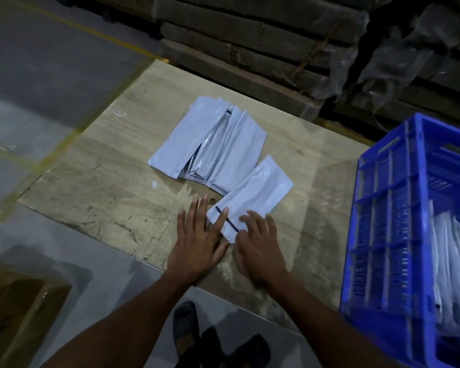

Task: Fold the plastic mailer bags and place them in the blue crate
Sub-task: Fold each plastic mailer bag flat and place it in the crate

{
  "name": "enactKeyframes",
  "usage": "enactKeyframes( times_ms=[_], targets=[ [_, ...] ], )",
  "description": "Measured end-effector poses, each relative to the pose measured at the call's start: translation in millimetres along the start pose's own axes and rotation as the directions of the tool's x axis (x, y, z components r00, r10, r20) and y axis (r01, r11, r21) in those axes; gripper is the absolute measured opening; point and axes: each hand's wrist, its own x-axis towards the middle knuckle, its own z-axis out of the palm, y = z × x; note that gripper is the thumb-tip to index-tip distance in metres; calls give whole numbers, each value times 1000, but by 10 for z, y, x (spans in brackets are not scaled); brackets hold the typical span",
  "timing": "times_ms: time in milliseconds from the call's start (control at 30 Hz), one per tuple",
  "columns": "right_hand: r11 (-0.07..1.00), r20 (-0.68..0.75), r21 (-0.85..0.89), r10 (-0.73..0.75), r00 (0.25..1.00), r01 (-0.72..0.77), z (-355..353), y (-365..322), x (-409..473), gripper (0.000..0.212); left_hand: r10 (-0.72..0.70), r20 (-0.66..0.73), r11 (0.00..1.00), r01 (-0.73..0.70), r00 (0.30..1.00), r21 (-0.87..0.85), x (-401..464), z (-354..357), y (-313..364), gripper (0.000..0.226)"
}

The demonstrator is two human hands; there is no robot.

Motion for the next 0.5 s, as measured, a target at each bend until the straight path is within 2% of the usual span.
enactKeyframes(
  times_ms=[133,233,300,433,500],
  targets=[
    [969,-95,230,-69,993,90,-100,-235,-144,24,109,133,987,-123,985,103,15,29,-41,76],
    [925,-60,375,92,994,-63,-227,-19,-104,36,150,211,974,-181,966,138,4,39,-54,89],
    [945,12,290,151,988,-148,-203,265,-103,47,175,217,970,-206,960,131,-3,11,-76,96],
    [988,309,54,124,943,-147,-37,553,-342,69,233,182,968,-245,955,45,-17,-68,-157,95],
    [984,343,13,162,925,-178,64,477,-450,73,268,172,963,-265,948,-38,-15,-67,-255,97]
  ],
)
